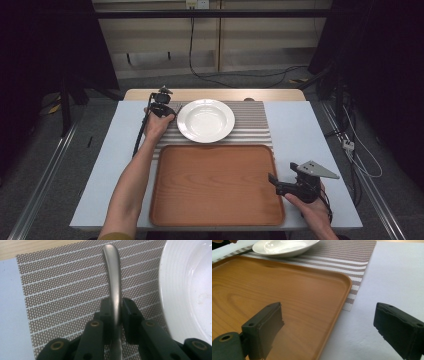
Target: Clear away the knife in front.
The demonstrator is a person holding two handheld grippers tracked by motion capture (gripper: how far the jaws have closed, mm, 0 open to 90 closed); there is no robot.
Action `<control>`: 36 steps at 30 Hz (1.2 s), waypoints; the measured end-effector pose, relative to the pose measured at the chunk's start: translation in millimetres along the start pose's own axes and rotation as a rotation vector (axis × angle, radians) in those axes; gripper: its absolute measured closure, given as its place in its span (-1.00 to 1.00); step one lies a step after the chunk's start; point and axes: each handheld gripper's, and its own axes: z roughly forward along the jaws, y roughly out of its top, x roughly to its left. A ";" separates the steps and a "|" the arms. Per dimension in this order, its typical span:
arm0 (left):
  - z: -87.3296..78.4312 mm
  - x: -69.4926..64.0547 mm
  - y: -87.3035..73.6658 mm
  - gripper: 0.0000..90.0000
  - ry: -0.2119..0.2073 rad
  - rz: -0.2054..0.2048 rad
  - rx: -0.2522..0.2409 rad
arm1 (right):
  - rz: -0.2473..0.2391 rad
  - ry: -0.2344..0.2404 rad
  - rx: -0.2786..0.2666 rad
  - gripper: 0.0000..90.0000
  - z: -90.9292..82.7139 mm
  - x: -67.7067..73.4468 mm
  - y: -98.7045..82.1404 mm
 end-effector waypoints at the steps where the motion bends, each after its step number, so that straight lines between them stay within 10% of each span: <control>1: -0.1 0.7 0.0 0.76 -0.005 -0.001 0.000 | -0.001 -0.001 0.001 -0.82 0.1 -0.1 0.0; 36: -22.5 3.2 -3.0 0.78 -0.009 0.029 0.020 | -0.007 0.005 0.007 -0.81 1.3 3.1 -0.1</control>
